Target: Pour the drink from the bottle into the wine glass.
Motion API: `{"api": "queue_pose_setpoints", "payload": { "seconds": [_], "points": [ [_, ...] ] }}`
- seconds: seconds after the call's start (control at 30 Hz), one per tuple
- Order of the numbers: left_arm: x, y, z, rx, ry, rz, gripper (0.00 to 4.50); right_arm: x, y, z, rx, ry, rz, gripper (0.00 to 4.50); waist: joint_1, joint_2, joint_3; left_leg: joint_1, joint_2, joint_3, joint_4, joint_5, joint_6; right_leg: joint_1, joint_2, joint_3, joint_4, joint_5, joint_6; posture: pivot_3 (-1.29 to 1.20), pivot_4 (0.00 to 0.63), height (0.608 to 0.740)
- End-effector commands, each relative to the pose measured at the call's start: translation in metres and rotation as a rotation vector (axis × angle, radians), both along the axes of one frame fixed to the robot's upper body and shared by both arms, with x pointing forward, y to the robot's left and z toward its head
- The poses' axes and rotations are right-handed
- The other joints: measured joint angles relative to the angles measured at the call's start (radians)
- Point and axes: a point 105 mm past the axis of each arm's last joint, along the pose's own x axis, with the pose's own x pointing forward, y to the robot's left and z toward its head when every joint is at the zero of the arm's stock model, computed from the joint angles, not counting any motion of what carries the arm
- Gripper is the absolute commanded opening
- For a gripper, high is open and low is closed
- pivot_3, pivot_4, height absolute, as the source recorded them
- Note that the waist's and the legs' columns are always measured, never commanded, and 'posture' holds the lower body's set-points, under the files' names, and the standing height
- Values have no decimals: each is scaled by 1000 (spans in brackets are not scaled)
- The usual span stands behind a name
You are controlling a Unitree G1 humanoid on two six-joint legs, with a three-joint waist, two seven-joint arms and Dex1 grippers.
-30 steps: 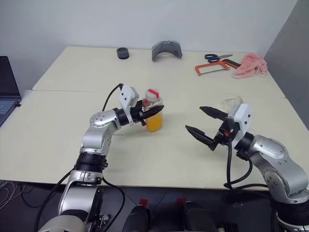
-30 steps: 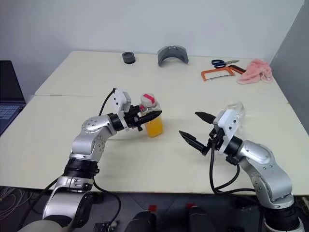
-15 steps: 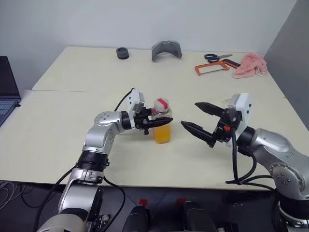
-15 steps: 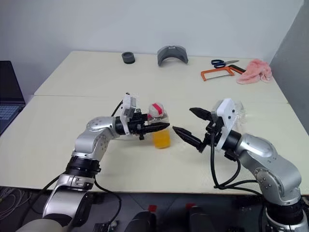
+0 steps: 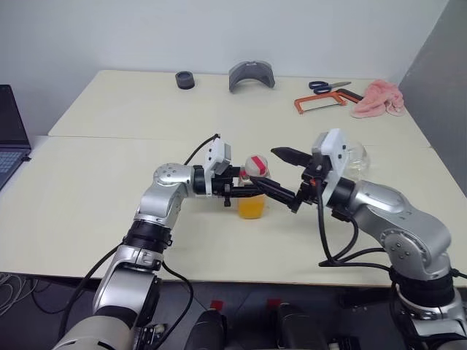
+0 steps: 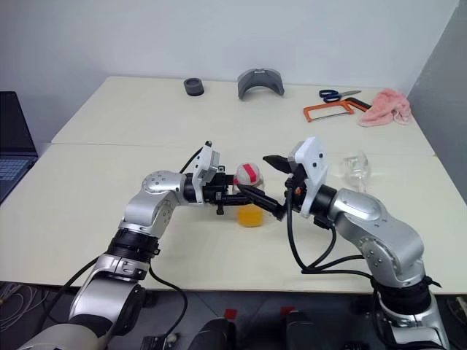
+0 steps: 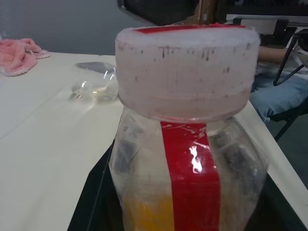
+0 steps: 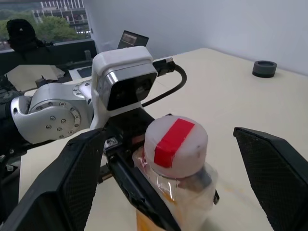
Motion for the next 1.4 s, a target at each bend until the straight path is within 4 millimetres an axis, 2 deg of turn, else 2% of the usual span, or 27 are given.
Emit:
{"api": "queue_pose_setpoints", "payload": {
  "seconds": [0.03, 0.67, 0.77, 0.97, 1.07, 1.17, 1.3, 1.4],
  "points": [
    [1, -4, 12, -16, -66, -20, 1723, 2, 4, 9, 10, -51, -10, 4500, 0, 0, 0, 0, 0, 0, 0, 0, 0, 0, 0, 0, 0, 0, 0, 0, 150, 740],
    [3, -6, 11, -40, -90, -13, 1722, 8, 11, -4, -30, -24, -15, 4500, 0, 0, 0, 0, 0, -1, 0, 0, 0, 0, 0, 0, 0, 0, 0, 0, 150, 740],
    [2, -6, 11, -44, -89, -14, 1722, 8, 12, -3, -25, -28, -15, 3892, 0, 0, 0, 0, 0, -1, 0, 0, 0, 0, 0, 0, 0, 0, 0, 0, 150, 740],
    [0, -7, 11, -42, -84, -24, 1721, 8, 15, -1, -15, -47, 17, 1878, 0, 0, 0, 0, 0, -1, 0, 0, 0, 0, 0, 0, 0, 0, 0, 0, 150, 740],
    [-2, -7, 12, -36, -81, -43, 1716, 3, 19, 4, -43, -100, 122, 1880, -1, 0, 0, 0, 0, -1, 0, 0, 0, 0, 0, 0, 0, 0, 0, 0, 150, 740],
    [-6, -7, 14, -21, -79, -79, 1715, 1, 20, 7, -150, -189, 284, 1880, -2, 0, 0, 0, -1, 0, 0, 0, 0, 0, 0, 0, 0, 0, 0, 0, 150, 740],
    [-11, -9, 18, -7, -79, -125, 1713, 0, 13, 8, -336, -257, 524, 1880, -4, 1, 1, 0, -1, 2, 0, 0, 0, 0, 1, -1, 0, 0, 0, 0, 150, 740],
    [-13, -12, 21, -7, -81, -135, 1713, 6, 7, 15, -379, -247, 602, 1880, -6, 1, 1, 0, -1, 2, 0, 0, 0, 0, 1, -1, -1, 0, 0, 0, 150, 740]
  ]
}}
